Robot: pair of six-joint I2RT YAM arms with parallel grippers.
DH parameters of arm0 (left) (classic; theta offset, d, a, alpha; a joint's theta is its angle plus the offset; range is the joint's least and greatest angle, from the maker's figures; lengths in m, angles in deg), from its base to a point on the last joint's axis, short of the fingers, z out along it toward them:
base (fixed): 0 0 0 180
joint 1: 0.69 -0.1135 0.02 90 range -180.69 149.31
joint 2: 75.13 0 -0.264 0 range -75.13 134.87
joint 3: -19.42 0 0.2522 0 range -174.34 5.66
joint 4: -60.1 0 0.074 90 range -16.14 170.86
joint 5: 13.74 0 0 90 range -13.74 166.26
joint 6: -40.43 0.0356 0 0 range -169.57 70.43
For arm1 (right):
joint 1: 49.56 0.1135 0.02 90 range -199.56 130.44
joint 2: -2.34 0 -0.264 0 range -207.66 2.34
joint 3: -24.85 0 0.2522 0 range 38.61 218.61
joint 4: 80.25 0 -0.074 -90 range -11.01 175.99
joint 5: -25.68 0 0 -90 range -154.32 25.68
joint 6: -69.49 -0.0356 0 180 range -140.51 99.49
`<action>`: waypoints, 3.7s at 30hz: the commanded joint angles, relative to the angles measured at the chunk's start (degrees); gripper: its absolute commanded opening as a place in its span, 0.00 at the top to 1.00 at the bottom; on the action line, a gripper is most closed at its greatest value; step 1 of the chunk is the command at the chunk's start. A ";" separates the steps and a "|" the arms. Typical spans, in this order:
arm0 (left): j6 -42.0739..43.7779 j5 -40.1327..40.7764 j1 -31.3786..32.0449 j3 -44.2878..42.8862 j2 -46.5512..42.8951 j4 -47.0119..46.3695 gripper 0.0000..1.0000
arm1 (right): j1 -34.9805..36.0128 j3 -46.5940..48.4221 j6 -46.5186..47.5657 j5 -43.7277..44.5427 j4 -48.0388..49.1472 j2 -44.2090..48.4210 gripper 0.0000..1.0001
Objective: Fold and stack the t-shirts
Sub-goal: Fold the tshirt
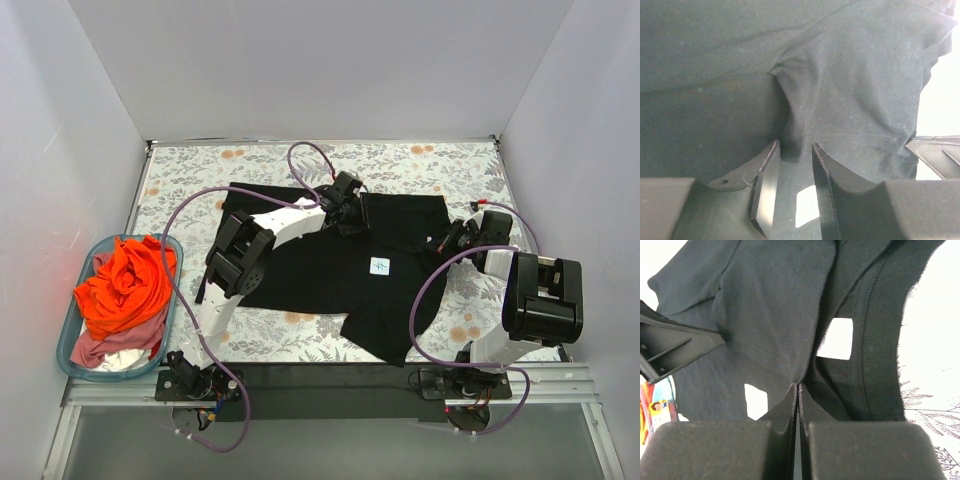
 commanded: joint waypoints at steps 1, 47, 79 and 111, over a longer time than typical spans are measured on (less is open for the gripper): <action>-0.29 -0.95 0.60 -2.12 0.70 0.38 0.70 | -0.06 0.38 -0.12 -1.87 0.72 2.28 0.99; 5.86 12.40 -9.39 -1.25 -11.94 9.87 0.51 | 2.75 6.51 2.60 8.05 -5.08 5.89 0.56; 8.94 16.62 -34.99 11.05 -13.00 4.16 0.48 | -2.08 34.38 2.43 5.77 1.86 -29.35 0.61; 7.97 13.72 -42.99 17.30 -13.71 -1.20 0.60 | -0.68 13.21 1.99 -1.00 1.77 -6.08 0.60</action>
